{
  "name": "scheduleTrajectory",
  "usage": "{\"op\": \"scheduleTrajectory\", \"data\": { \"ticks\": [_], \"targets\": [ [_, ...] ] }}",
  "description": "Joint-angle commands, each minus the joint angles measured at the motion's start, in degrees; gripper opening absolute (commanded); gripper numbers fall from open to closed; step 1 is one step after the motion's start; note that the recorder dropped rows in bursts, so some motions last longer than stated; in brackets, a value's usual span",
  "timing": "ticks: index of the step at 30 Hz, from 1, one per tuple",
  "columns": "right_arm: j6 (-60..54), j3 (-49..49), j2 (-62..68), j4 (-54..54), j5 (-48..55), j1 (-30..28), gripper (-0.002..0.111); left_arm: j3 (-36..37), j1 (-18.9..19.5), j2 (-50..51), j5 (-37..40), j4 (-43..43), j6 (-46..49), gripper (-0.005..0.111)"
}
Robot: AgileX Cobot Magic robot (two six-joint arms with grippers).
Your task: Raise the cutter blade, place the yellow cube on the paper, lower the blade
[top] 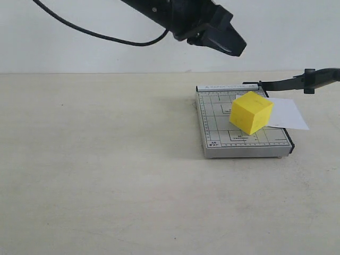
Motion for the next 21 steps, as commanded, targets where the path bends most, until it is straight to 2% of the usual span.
{"op": "scheduleTrajectory", "data": {
  "ticks": [1,3,5,10,13,14,18,21],
  "targets": [
    [0.0,0.0,-0.32,0.14,-0.44,0.13,0.0,0.78,1.4,-3.84,-0.44,0.74,-2.31,0.004],
    [0.0,0.0,-0.32,0.14,-0.44,0.13,0.0,2.81,2.53,-5.97,-1.28,0.9,-2.41,0.004],
    [0.0,0.0,-0.32,0.14,-0.44,0.13,0.0,7.73,3.87,-10.04,-4.38,2.89,-1.79,0.004],
    [0.0,0.0,-0.32,0.14,-0.44,0.13,0.0,27.24,7.23,-24.87,-17.69,1.93,3.26,0.004],
    [0.0,0.0,-0.32,0.14,-0.44,0.13,0.0,35.2,7.23,-31.17,-23.52,0.33,5.89,0.004],
    [0.0,0.0,-0.32,0.14,-0.44,0.13,0.0,40.55,7.23,-35.62,-26.16,-1.43,7.6,0.004],
    [0.0,0.0,-0.32,0.14,-0.44,0.13,0.0,53.3,7.23,-48.16,-29.18,-1.55,7.89,0.004],
    [0.0,0.0,-0.32,0.14,-0.44,0.13,0.0,59.82,7.23,-55.63,-31.21,-2.1,7.89,0.004]
  ]
}}
